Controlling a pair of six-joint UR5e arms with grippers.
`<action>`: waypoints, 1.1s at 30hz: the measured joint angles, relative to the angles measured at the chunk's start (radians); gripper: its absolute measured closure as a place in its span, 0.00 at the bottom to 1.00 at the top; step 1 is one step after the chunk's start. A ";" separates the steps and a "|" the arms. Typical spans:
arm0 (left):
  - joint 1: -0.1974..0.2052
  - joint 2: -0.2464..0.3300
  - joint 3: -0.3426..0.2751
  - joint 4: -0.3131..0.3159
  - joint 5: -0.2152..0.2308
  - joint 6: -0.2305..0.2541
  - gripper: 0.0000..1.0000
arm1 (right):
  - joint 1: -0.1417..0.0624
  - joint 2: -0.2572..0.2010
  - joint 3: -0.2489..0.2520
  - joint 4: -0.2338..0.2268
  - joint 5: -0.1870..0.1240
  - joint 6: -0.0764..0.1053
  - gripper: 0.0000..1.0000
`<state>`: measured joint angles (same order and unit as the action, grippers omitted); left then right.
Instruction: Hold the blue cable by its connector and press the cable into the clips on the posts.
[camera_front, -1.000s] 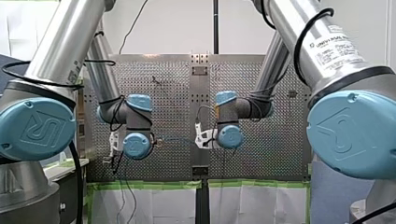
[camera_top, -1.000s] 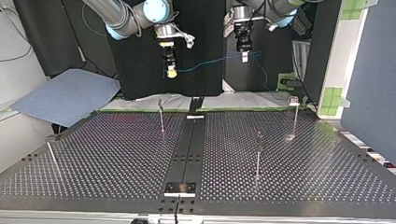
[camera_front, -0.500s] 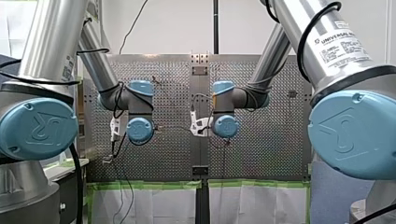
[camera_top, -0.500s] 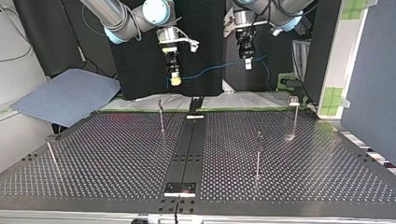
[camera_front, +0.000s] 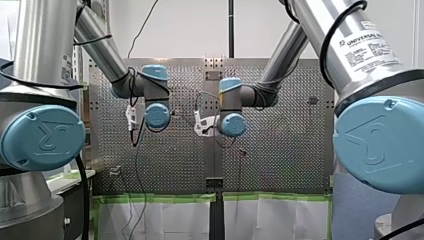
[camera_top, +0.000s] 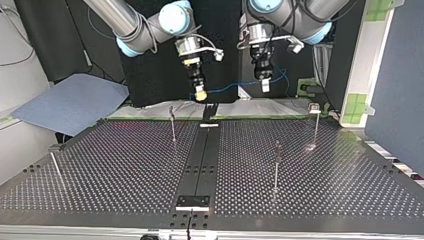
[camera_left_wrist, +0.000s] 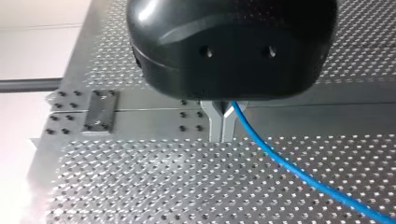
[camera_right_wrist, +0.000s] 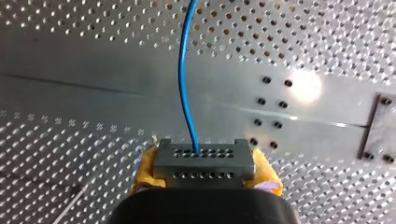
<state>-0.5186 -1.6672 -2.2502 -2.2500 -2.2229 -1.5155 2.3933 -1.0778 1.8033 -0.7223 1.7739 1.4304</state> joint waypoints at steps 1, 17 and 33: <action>0.004 0.002 0.004 -0.004 0.001 -0.002 1.00 | 0.003 0.000 -0.008 0.008 0.000 -0.002 1.00; 0.058 0.005 0.058 -0.066 0.004 -0.002 1.00 | 0.032 0.000 -0.159 0.095 -0.023 0.035 1.00; 0.095 0.010 0.116 -0.125 0.002 0.017 1.00 | 0.026 0.003 -0.248 0.131 -0.062 0.104 1.00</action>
<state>-0.4231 -1.6567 -2.1343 -2.3751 -2.2210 -1.4983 2.4194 -1.0750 1.5550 -0.5913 1.7122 1.5348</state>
